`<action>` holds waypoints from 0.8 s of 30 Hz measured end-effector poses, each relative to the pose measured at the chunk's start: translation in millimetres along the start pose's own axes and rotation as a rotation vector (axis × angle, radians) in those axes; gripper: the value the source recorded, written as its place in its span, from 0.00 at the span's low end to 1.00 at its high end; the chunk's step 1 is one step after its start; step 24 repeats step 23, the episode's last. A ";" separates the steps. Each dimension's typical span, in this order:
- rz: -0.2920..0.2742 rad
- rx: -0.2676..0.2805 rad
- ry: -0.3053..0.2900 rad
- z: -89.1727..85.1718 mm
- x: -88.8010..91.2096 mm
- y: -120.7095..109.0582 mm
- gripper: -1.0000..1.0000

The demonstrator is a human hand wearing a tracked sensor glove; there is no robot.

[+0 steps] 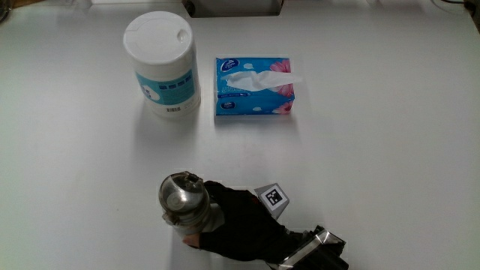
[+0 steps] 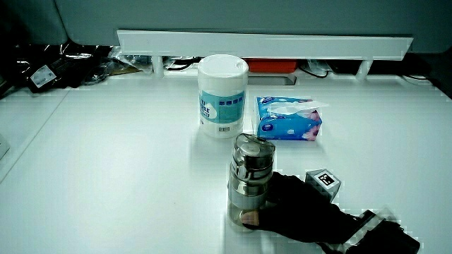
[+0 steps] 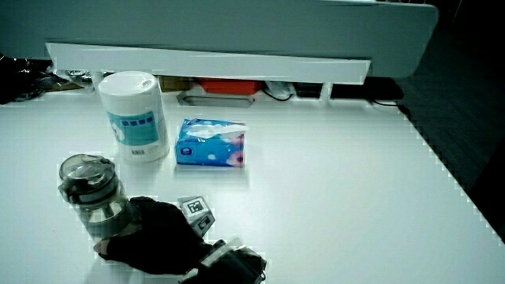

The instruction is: Place bottle

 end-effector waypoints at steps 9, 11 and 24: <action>-0.039 -0.066 0.007 0.3 -2.3 -1.6 0.19; -0.047 -0.078 0.005 3.5 1.1 -3.8 0.15; -0.084 -0.125 0.050 50.7 -33.5 -23.6 0.00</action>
